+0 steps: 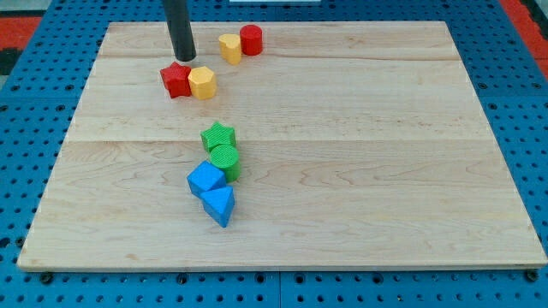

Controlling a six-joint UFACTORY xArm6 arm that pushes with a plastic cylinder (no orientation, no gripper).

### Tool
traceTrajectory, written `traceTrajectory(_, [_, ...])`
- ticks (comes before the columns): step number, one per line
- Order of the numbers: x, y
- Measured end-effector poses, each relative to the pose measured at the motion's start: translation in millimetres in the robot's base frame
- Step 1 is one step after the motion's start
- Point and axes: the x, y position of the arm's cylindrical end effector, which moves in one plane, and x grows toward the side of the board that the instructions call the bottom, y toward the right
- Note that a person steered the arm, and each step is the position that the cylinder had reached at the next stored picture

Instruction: Move the red star along with the hexagon towards the center of the board

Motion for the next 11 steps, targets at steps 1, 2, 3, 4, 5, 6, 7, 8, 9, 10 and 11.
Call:
traceTrajectory(1, [0, -3])
traceTrajectory(2, [0, -3])
traceTrajectory(3, [0, -3])
traceTrajectory(4, [5, -14])
traceTrajectory(5, [20, -28])
traceTrajectory(6, [43, -28])
traceTrajectory(7, [47, -11])
traceTrajectory(8, [50, 13])
traceTrajectory(9, [51, 13])
traceTrajectory(10, [74, 49])
traceTrajectory(11, [88, 83])
